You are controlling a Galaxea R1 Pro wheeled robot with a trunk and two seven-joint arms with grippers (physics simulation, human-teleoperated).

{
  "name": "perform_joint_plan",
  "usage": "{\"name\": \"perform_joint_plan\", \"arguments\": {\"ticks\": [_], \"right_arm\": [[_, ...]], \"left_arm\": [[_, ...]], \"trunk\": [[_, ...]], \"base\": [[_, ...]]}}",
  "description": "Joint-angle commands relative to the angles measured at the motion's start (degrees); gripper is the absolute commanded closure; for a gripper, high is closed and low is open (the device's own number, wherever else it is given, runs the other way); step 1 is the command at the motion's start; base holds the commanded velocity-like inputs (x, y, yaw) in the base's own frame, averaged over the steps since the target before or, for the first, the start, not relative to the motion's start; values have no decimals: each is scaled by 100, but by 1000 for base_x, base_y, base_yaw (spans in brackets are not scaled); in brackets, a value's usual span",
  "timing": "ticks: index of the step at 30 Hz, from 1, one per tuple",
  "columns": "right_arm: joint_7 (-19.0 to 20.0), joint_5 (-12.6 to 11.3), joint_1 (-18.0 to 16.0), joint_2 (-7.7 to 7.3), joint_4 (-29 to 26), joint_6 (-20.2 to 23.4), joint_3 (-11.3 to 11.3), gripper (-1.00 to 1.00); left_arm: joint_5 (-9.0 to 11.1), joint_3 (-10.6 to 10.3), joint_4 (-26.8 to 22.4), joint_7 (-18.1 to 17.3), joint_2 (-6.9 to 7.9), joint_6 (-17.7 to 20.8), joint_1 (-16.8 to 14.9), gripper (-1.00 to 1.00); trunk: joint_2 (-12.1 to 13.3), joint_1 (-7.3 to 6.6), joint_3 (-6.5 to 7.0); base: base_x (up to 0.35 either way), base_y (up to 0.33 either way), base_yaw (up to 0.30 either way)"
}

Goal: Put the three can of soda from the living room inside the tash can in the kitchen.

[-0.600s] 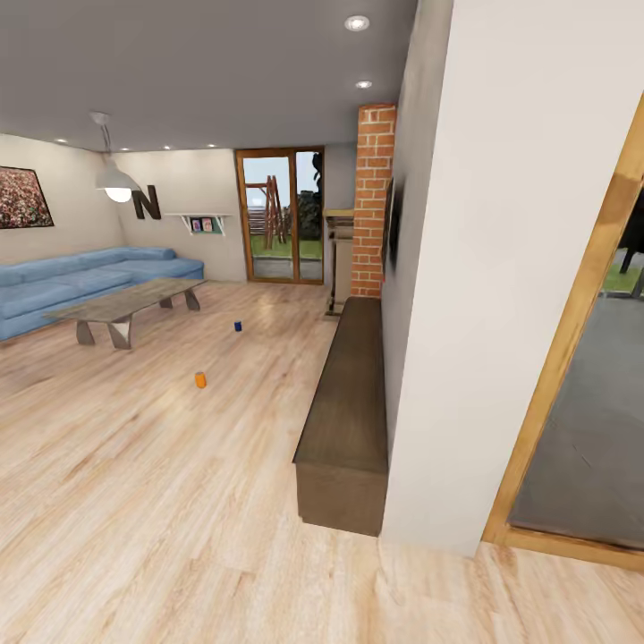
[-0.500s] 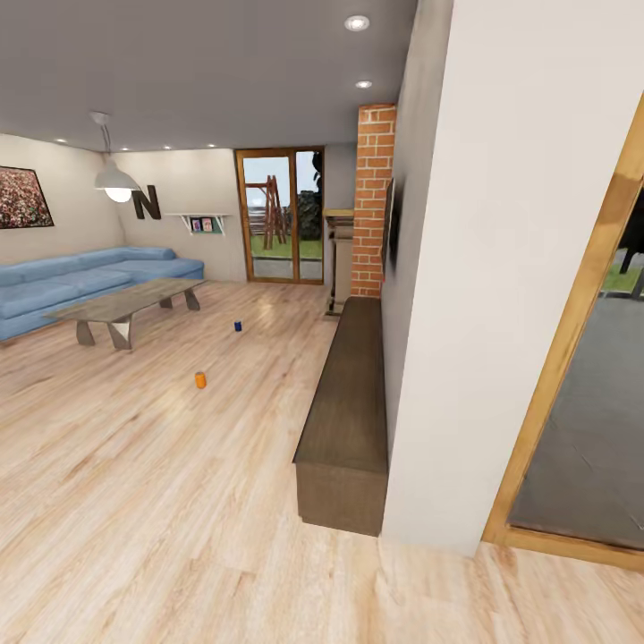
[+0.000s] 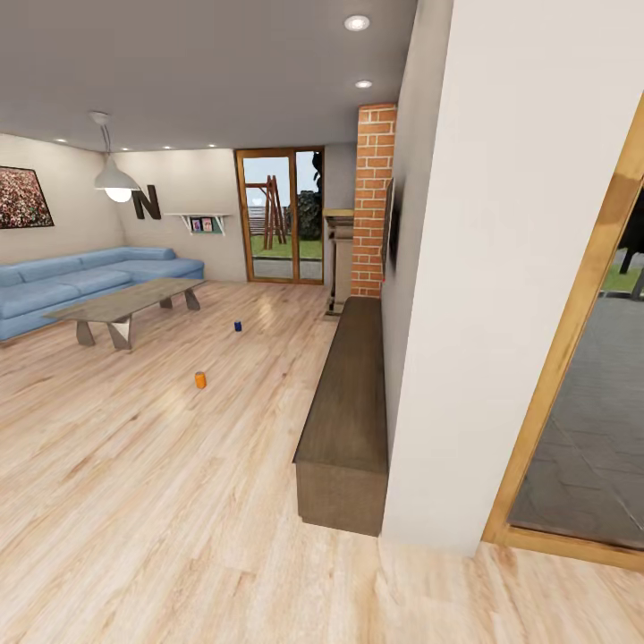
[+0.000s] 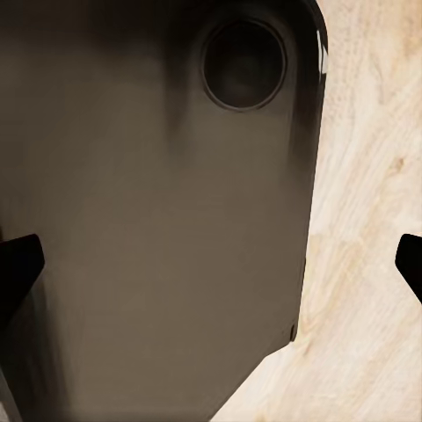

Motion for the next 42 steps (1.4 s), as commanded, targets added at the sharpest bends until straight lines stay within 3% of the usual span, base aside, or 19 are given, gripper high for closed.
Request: {"name": "perform_joint_plan", "arguments": {"ticks": [1, 12, 18, 24, 25, 31, 32, 34, 40, 41, 42], "right_arm": [[0, 0, 0, 0, 0, 0, 0, -100], [1, 4, 0, 0, 1, 2, 3, -100], [25, -10, -60, -69, -159, -138, -52, -100], [149, -15, -76, -69, -353, -330, -62, -100], [384, -15, -78, -66, -1667, -731, -61, -100], [563, -11, -84, -56, -2442, -735, -59, -100], [591, -4, -85, -57, -2876, -707, -58, -100], [602, -2, -85, -59, -3180, -687, -56, -100], [622, -3, -84, -60, -4293, -437, -28, -100], [623, -4, -82, -61, -4535, -311, -15, -100], [627, -5, -80, -62, -5038, 1, 8, -100]], "left_arm": [[0, 0, 0, 0, 0, 0, 0, -100], [4, -1, 1, -1, 0, -16, 0, -100], [24, -2, -195, 0, 169, -210, -125, -100], [147, -3, -389, -1, 210, -403, -161, -100], [227, -3, -1631, 0, 210, -761, -162, -100], [274, -1, -2385, 1, 211, -736, -163, -100], [282, 7, -2855, 2, 211, -677, -161, -100], [285, 10, -3195, 2, 211, -565, -157, -100], [289, 8, -4584, -2, 204, 172, -113, -100], [289, 8, -4882, -3, 206, 314, -108, -100], [290, 4, -5494, -4, 208, 575, -101, -100]], "trunk": [[0, 0, 0], [0, 0, 0], [0, 0, 0], [0, 0, 0], [0, 0, 0], [0, 0, 0], [0, 0, 0], [0, 0, 0], [0, 0, 0], [0, 0, 0], [0, 0, 0]], "base": [[0, 0, 0], [0, 0, 0], [0, 0, 0], [0, 0, 0], [0, 0, 0], [0, 0, 0], [0, 0, 0], [0, 0, 0], [0, 0, 0], [0, 0, 0], [0, 0, 0]]}}
